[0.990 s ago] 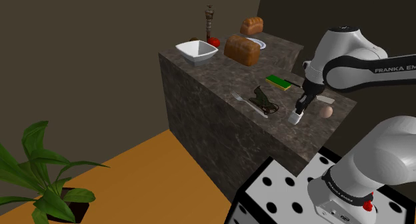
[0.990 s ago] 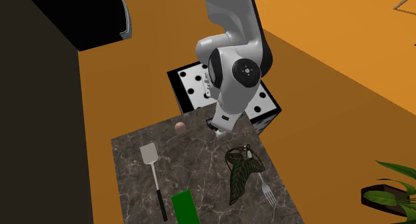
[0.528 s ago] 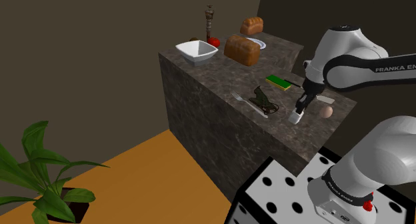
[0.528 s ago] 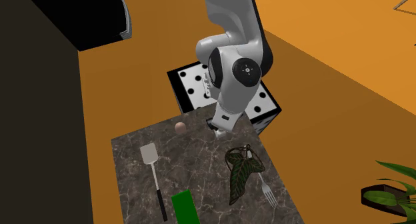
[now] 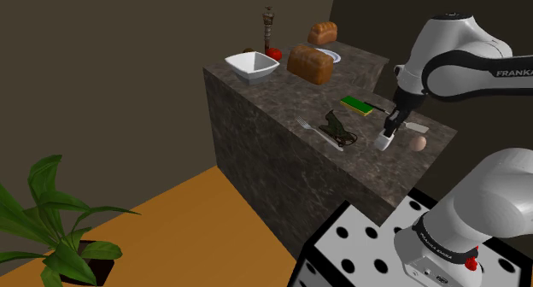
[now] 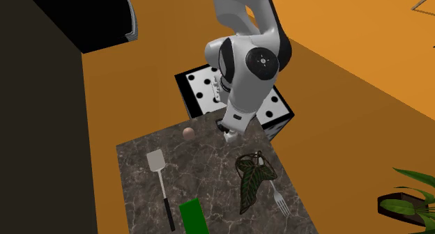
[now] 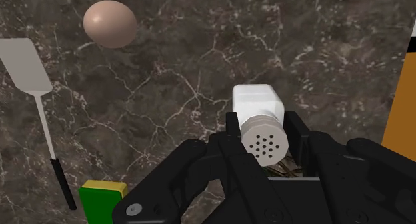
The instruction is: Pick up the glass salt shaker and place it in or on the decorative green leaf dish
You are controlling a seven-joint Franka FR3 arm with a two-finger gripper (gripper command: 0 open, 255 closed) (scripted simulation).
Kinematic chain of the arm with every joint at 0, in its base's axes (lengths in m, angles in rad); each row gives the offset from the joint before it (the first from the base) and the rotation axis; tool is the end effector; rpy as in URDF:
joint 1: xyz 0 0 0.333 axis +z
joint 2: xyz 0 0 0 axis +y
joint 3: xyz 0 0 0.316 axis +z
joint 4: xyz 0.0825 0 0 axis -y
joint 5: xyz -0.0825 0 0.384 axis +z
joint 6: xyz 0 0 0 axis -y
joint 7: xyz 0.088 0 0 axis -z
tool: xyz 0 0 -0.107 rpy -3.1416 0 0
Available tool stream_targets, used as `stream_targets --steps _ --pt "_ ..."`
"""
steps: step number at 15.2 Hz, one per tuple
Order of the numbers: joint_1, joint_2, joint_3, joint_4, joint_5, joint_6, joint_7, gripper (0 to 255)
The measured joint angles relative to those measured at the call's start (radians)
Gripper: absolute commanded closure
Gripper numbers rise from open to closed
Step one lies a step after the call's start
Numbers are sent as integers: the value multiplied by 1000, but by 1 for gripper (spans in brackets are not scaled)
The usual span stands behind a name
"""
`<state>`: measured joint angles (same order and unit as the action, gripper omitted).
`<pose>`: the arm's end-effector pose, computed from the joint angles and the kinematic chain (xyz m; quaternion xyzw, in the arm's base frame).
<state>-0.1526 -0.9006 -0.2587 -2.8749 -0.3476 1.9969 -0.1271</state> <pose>0.2571 -0.1222 0.4070 0.9980 -0.0237 -0.0028 0.0585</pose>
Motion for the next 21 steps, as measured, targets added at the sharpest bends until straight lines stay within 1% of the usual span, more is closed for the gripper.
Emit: stream_targets --steps 15,17,21 --pt "20 -38 40 177 50 -213 -30 255" --pt "34 16 45 213 60 -196 -18 255" --pt "70 172 55 333 88 -163 4 255"
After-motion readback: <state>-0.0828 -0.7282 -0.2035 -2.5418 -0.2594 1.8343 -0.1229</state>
